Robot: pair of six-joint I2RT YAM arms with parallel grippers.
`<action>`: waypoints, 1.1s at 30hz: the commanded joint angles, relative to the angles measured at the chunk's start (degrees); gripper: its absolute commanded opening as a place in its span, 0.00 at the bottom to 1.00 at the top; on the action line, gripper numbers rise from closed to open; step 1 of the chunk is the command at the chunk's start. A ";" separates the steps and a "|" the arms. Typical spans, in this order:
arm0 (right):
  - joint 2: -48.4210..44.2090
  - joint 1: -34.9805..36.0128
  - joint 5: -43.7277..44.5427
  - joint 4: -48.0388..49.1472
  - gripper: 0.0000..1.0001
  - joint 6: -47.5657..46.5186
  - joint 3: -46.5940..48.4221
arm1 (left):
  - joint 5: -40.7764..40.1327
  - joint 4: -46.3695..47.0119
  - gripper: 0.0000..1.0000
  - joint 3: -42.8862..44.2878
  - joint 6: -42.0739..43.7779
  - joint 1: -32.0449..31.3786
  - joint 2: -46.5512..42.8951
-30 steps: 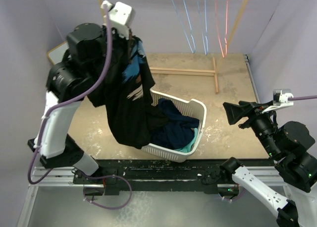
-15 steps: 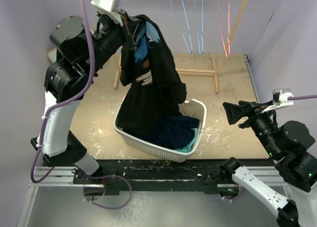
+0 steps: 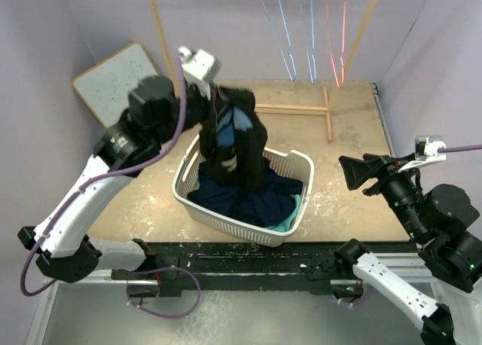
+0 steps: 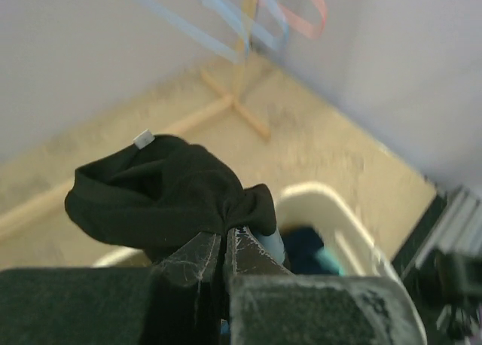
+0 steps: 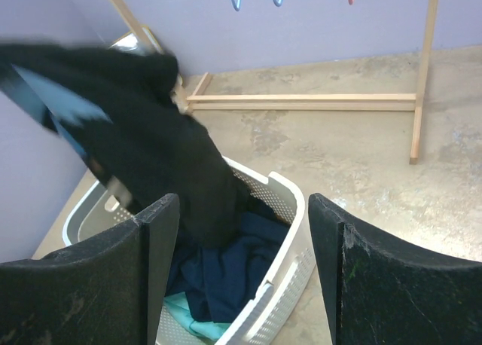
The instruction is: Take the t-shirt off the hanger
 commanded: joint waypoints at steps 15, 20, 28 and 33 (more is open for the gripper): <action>0.21 0.18 -0.12 2.99 0.71 1.51 0.04 | 9.24 -6.12 0.00 -29.19 -3.27 -1.19 10.71; 0.61 0.16 -0.50 3.56 0.71 2.17 -0.20 | 7.30 -7.68 0.00 -28.64 -3.51 -3.97 17.98; 1.18 0.10 -0.46 3.12 0.71 2.20 0.44 | 2.00 -7.49 0.24 -33.37 -5.49 -6.15 18.50; 1.18 0.14 -0.94 3.69 0.71 2.53 -0.34 | 0.24 -6.81 1.00 -32.17 -4.70 -6.15 12.03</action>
